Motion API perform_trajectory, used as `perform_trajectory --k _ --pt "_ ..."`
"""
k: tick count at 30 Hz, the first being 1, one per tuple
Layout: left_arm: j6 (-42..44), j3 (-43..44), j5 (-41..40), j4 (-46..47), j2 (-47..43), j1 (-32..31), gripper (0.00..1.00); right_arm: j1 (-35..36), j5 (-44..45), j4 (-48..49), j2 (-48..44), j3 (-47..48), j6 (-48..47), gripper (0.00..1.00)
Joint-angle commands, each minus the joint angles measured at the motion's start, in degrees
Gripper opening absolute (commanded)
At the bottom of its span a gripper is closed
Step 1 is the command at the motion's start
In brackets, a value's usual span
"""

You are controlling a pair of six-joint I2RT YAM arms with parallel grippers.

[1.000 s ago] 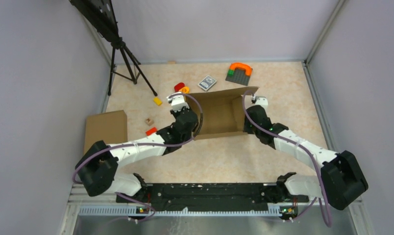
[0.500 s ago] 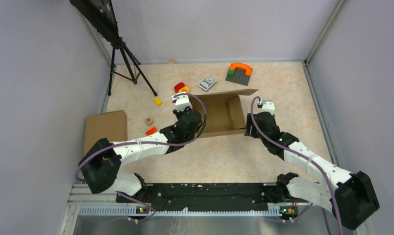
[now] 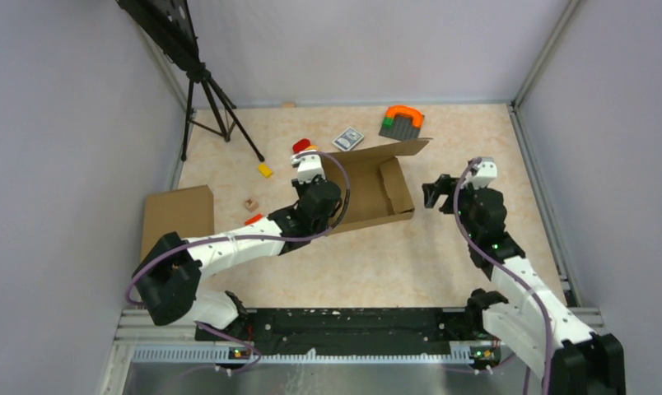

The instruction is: Fold the paper box

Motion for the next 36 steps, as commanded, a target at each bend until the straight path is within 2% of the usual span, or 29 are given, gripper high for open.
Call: perform_trajectory --k 1,5,7,9,13,16,17,20,24,28,34,36 --pt "1.8 2.2 1.5 0.6 -0.6 0.0 0.0 -6.0 -16.8 19.7 6.5 -1.3 -0.6 0.83" --pt "2.3 2.1 3.1 0.3 -0.6 0.8 0.0 -9.2 -23.1 33.2 14.1 -3.0 -2.1 0.84" --pt "2.4 2.2 3.6 0.1 -0.5 1.2 0.0 -9.8 -26.1 43.7 16.2 -5.8 -3.1 0.84" --pt "2.6 2.2 4.1 0.0 -0.6 1.5 0.0 -10.0 -25.4 54.0 18.6 -8.7 -3.1 0.84" --pt "3.4 2.2 5.0 -0.3 -1.5 2.3 0.0 -10.2 -24.1 61.0 26.1 -7.5 -1.8 0.83" --pt "4.4 2.1 5.7 -0.9 -2.3 2.9 0.0 -10.2 -22.7 73.9 30.5 -10.7 -1.0 0.84" --pt "4.7 2.1 5.9 -1.1 -2.7 3.1 0.0 -10.2 -23.2 75.3 31.8 -10.4 -2.0 0.84" --pt "5.4 1.6 6.8 -1.1 -3.7 4.0 0.0 -10.1 -26.8 64.3 33.8 -4.4 -8.8 0.81" --pt "5.5 1.1 8.6 -1.1 -4.7 5.3 0.0 -10.3 -28.5 69.6 36.4 -2.4 -13.0 0.82" --pt "5.5 0.7 9.3 -0.6 -5.2 5.7 0.0 -10.5 -32.2 64.6 39.3 3.2 -20.2 0.8" --pt "5.1 -0.1 8.9 -0.5 -5.4 6.0 0.0 -14.1 -43.9 63.6 46.9 11.1 -19.6 0.8" --pt "5.1 -0.3 9.1 -0.2 -5.6 6.1 0.0 -15.2 -46.6 66.4 49.3 12.6 -17.1 0.81"
